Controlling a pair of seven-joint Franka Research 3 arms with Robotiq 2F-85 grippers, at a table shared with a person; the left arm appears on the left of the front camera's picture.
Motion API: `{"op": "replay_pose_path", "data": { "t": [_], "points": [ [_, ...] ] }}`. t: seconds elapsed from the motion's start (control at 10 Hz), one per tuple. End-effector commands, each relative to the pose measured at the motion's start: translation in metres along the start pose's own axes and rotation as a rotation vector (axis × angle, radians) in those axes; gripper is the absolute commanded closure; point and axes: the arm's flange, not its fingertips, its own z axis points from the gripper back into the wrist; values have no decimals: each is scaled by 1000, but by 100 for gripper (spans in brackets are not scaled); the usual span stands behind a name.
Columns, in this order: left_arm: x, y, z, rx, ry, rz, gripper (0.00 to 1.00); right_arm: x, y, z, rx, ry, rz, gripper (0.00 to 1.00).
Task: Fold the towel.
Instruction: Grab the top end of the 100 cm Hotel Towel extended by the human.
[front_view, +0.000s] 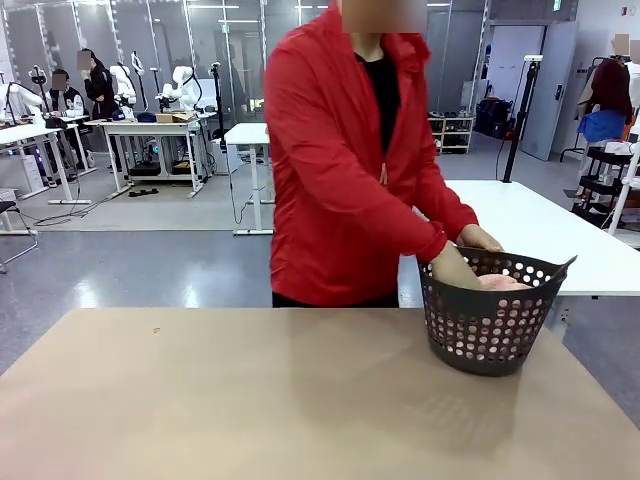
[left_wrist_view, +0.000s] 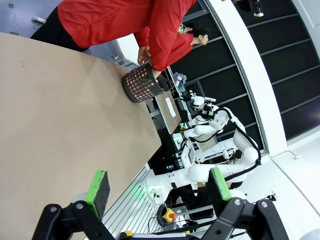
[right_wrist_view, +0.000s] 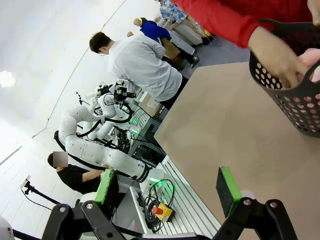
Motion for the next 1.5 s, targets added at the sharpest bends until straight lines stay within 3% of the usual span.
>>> {"op": "replay_pose_path", "data": {
  "t": [0.0, 1.4],
  "points": [
    [-1, 0, 1, -21, -2, -12, 0, 2, -1, 0, 13, -10, 22, 0],
    [-1, 0, 1, -21, -2, -12, 0, 2, -1, 0, 13, -10, 22, 0]
  ]
}}
